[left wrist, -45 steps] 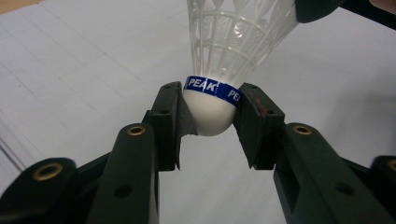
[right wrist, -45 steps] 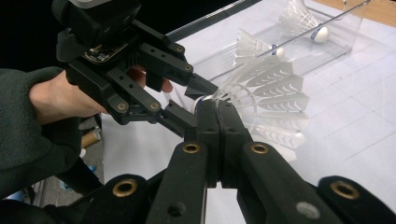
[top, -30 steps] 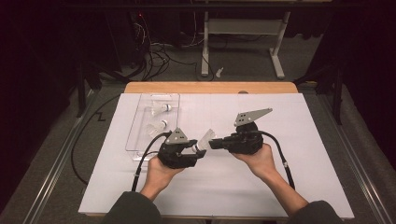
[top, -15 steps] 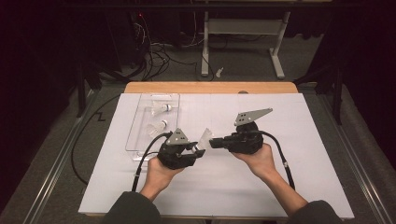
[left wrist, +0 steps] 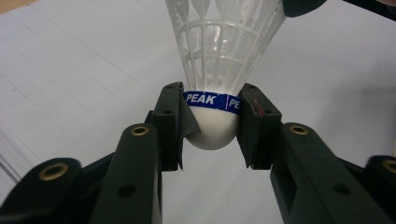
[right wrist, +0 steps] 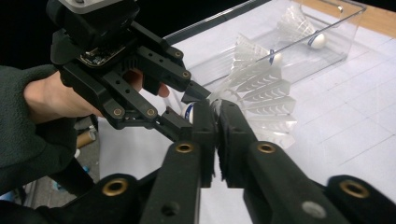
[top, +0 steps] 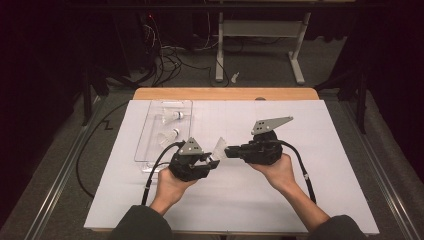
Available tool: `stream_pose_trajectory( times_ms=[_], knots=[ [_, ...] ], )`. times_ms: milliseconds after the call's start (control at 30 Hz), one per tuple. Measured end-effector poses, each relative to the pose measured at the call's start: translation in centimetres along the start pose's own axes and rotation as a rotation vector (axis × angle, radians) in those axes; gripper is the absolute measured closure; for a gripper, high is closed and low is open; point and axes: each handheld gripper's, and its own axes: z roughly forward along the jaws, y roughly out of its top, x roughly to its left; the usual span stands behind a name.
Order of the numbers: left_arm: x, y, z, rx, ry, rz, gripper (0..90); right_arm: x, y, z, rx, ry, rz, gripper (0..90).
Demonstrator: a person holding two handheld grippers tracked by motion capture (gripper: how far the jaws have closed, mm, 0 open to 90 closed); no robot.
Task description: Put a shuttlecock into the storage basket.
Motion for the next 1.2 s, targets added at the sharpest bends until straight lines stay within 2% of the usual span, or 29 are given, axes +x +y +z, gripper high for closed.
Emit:
stream_pose_trajectory(
  times_ms=[233, 433, 633, 667, 967, 1200],
  knots=[
    [0.3, 0.0, -0.4, 0.001, 0.008, -0.021, 64.6, 0.0, -0.2, -0.3, -0.016, -0.043, -0.004, 64.5],
    [0.4, 0.0, -0.7, -0.005, 0.019, -0.030, 64.7, 0.2, -0.3, -0.6, -0.043, -0.074, -0.022, 52.6],
    [0.5, -0.1, -1.3, -0.010, 0.028, -0.035, 64.7, 0.5, -0.6, -1.4, -0.088, -0.129, -0.048, 43.1],
    [0.6, -0.1, -1.4, -0.011, 0.029, -0.036, 64.7, 0.6, -0.7, -1.6, -0.092, -0.155, -0.048, 40.4],
    [0.7, -0.2, -2.1, -0.014, 0.032, -0.044, 64.7, 0.7, -1.6, -2.4, -0.107, -0.224, -0.071, 37.5],
    [0.8, -0.3, -2.6, -0.022, 0.033, -0.047, 64.7, 0.9, -2.1, -2.9, -0.119, -0.251, -0.084, 36.9]
  ],
)
